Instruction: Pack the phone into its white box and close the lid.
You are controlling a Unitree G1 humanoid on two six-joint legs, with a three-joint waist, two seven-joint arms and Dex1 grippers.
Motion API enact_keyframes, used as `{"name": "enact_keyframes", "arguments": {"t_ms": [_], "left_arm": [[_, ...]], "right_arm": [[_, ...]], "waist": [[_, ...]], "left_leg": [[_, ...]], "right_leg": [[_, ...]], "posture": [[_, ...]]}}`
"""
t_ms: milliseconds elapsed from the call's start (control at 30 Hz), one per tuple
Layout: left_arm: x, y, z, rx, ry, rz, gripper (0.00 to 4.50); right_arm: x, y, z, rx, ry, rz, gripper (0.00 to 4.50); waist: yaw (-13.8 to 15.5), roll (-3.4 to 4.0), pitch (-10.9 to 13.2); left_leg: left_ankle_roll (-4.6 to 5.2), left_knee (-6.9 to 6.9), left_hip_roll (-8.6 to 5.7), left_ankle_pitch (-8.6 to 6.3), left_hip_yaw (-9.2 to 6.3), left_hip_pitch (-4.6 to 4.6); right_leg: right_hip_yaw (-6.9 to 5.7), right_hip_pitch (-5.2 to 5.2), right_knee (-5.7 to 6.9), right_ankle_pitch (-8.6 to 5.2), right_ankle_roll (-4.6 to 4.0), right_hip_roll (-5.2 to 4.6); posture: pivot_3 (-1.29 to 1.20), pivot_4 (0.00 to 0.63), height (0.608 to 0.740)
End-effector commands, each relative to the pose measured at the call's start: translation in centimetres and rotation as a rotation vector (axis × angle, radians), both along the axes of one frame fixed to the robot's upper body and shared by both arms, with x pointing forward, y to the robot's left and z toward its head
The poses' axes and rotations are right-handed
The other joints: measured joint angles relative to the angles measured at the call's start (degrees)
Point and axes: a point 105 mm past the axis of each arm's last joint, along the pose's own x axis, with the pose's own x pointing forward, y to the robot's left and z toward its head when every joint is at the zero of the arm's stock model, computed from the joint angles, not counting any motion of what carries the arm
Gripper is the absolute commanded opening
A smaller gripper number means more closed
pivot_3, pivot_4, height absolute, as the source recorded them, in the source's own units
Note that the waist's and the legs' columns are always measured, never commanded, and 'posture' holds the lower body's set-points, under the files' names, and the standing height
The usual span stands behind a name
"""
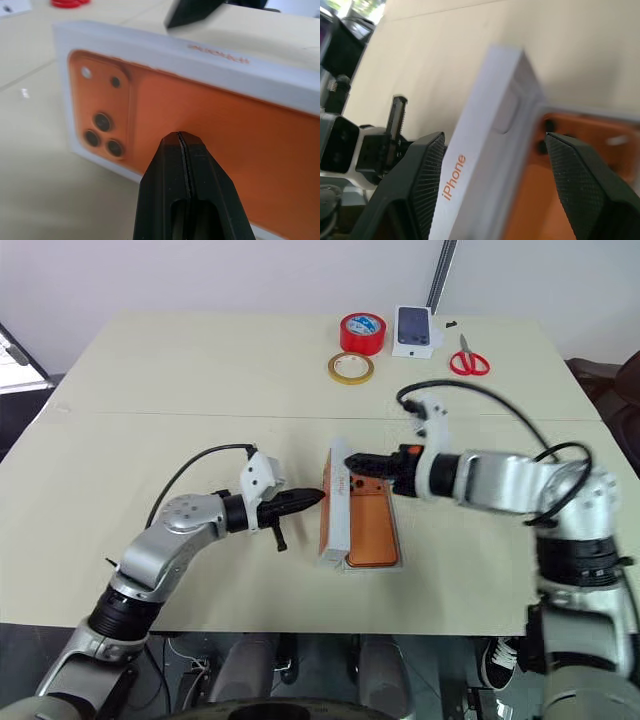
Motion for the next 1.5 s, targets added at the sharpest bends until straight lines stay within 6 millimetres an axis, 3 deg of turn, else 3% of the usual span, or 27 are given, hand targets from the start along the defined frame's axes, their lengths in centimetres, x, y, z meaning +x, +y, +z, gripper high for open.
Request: {"name": "enact_keyframes", "arguments": {"t_ms": [33, 100, 167, 267, 300, 367, 433, 533, 667, 800, 1133, 1500], "left_arm": [[-0.2, -1.5, 0.2, 0.017, -0.028, -0.038, 0.00], [-0.1, -2.0, 0.0, 0.017, -0.024, -0.035, 0.00], [0.1, -2.2, 0.6, -0.009, -0.025, -0.021, 0.00], [0.6, -1.6, 1.6, -0.059, -0.016, 0.022, 0.00], [0.9, -1.1, 2.2, -0.084, -0.011, 0.046, 0.00], [1.3, 0.1, 3.2, -0.114, -0.012, 0.092, 0.00], [1.8, 1.3, 3.4, -0.105, -0.007, 0.143, 0.00], [2.6, 3.2, 2.1, -0.022, 0.025, 0.226, 0.00], [2.9, 4.1, 0.1, 0.099, 0.062, 0.253, 0.00], [2.2, 2.9, -1.4, 0.179, 0.104, 0.180, 0.00], [0.1, -0.7, -0.6, 0.165, 0.107, -0.015, 0.00], [-2.0, -2.2, 0.5, 0.115, 0.140, -0.128, 0.00]], "right_arm": [[0.1, -0.9, -0.1, -0.099, -0.021, 0.005, 3.45], [0.5, -1.8, -0.2, -0.141, -0.038, -0.020, 3.45], [0.8, -2.7, -0.6, -0.190, -0.053, -0.039, 2.94], [1.0, -3.3, -0.7, -0.265, -0.096, -0.028, 1.64], [1.1, -3.7, -0.8, -0.336, -0.130, -0.019, 0.97], [1.1, -4.2, -1.0, -0.472, -0.195, 0.015, 0.06], [1.0, -4.5, -1.3, -0.583, -0.252, 0.073, 0.06], [0.7, -4.2, -2.1, -0.672, -0.300, 0.169, 0.06], [0.4, -3.3, -2.9, -0.697, -0.331, 0.254, 0.06], [-0.1, -2.4, -4.0, -0.721, -0.331, 0.332, 0.06], [-0.9, -0.8, -4.2, -0.713, -0.358, 0.433, 0.06], [-2.7, -0.7, -4.5, -0.726, -0.351, 0.514, 0.06]], "waist": [[0.0, 0.00, 0.0], [0.0, 0.01, 0.0], [0.0, 0.01, 0.0], [0.0, 0.01, 0.0], [0.0, 0.01, 0.0], [0.0, 0.05, 0.0], [0.0, 0.07, 0.0], [0.0, 0.07, 0.0], [0.1, 0.07, 0.0], [0.2, 0.06, 0.0], [0.0, 0.06, 0.0], [0.1, 0.05, 0.0]], "left_leg": [[0.00, 0.00, 0.01, 0.00, 0.01, 0.00], [0.00, 0.02, 0.02, 0.00, 0.00, 0.00], [0.00, 0.03, 0.02, 0.00, -0.02, 0.00], [0.00, 0.04, 0.02, 0.00, -0.02, -0.02], [0.00, 0.04, 0.02, 0.00, -0.03, -0.03], [0.00, 0.04, 0.02, 0.00, -0.03, -0.05], [0.00, 0.04, 0.03, 0.00, -0.06, -0.08], [0.00, 0.04, 0.02, 0.00, -0.05, -0.07], [-0.01, 0.04, 0.01, 0.00, -0.03, -0.07], [-0.01, 0.07, 0.00, 0.00, -0.02, -0.08], [-0.01, 0.08, -0.03, 0.00, 0.00, -0.08], [-0.01, 0.09, -0.03, 0.00, -0.02, -0.07]], "right_leg": [[-0.01, 0.00, 0.00, 0.01, 0.02, 0.03], [-0.01, -0.01, 0.04, 0.01, 0.01, 0.04], [0.00, -0.01, 0.03, 0.02, 0.01, 0.03], [0.00, -0.02, 0.02, 0.04, 0.05, 0.02], [0.00, -0.03, 0.01, 0.04, 0.05, 0.02], [0.01, -0.07, 0.02, 0.03, 0.04, 0.01], [0.00, -0.10, 0.01, 0.00, -0.01, 0.02], [0.00, -0.10, -0.01, -0.07, -0.12, 0.02], [0.00, -0.10, 0.00, -0.07, -0.13, 0.01], [0.00, -0.09, -0.02, -0.07, -0.13, -0.06], [-0.01, -0.10, 0.00, -0.06, -0.11, -0.09], [-0.01, -0.08, 0.04, -0.07, -0.12, -0.09]], "posture": [[0.00, 0.150, 0.740], [0.00, 0.150, 0.740], [0.00, 0.150, 0.740], [0.00, 0.150, 0.740], [0.00, 0.150, 0.740], [0.00, 0.150, 0.740], [0.00, 0.150, 0.740], [0.00, 0.150, 0.740], [0.00, 0.150, 0.740], [0.00, 0.150, 0.740], [0.00, 0.150, 0.740], [0.00, 0.150, 0.740]]}}
